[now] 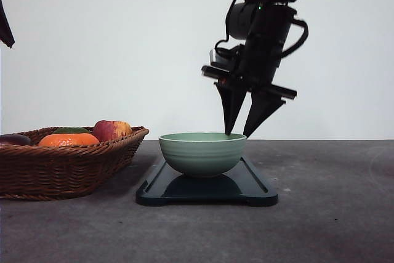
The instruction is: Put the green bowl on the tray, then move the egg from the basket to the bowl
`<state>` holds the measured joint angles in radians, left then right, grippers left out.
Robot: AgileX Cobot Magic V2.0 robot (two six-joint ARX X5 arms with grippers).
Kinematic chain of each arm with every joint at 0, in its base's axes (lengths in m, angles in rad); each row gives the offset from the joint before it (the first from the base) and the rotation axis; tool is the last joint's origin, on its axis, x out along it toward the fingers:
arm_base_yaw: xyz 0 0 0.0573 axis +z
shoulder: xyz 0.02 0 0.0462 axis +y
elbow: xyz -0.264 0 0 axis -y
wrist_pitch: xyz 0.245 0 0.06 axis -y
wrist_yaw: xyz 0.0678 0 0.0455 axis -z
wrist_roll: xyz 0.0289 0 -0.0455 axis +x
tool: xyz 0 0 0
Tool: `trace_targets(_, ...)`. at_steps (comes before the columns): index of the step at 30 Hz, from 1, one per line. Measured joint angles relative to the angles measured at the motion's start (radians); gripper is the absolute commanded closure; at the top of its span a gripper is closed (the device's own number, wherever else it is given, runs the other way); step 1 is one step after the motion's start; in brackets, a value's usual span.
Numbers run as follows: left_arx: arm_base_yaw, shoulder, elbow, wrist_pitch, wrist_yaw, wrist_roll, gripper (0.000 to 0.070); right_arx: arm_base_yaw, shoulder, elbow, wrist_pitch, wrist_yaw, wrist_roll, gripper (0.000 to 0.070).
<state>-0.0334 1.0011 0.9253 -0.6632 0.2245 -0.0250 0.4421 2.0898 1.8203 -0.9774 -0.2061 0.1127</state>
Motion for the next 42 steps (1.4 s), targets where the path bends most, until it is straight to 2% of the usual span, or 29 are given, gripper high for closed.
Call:
trace_targets(5,0.000,0.000,0.000,0.000,0.000,0.000,0.0269,0.003,-0.063,0.017,0.020,0.029,0.000,0.0474)
trace_targets(10,0.000,0.000,0.000,0.000,0.000,0.000,0.0269,0.012,-0.198,-0.085,0.170,0.045,0.000,0.0476)
trace_targets(18,0.000,0.000,0.000,0.000,0.000,0.000,0.0269,0.014,-0.442,-0.535,0.528,0.026,0.000,0.0476)
trace_targets(23,0.000,0.000,0.000,0.000,0.000,0.000,0.0268,0.009,-0.657,-0.801,0.683,0.023,0.000,0.0476)
trace_targets(28,0.000,0.000,0.000,-0.009,0.000,-0.013,0.0268,0.000,-0.834,-1.033,0.739,0.023,0.002,0.0476)
trace_targets(32,0.000,0.000,0.000,-0.026,0.000,-0.021,0.0267,-0.016,-0.978,-1.158,0.744,0.023,0.023,0.0476)
trace_targets(37,-0.003,0.000,0.000,-0.033,0.009,-0.029,0.0262,-0.025,-1.145,-1.259,0.749,0.025,0.041,0.0475)
trace_targets(42,-0.049,0.043,0.047,-0.089,0.017,-0.059,0.0261,-0.025,-1.217,-1.276,0.759,0.042,0.044,0.0475)
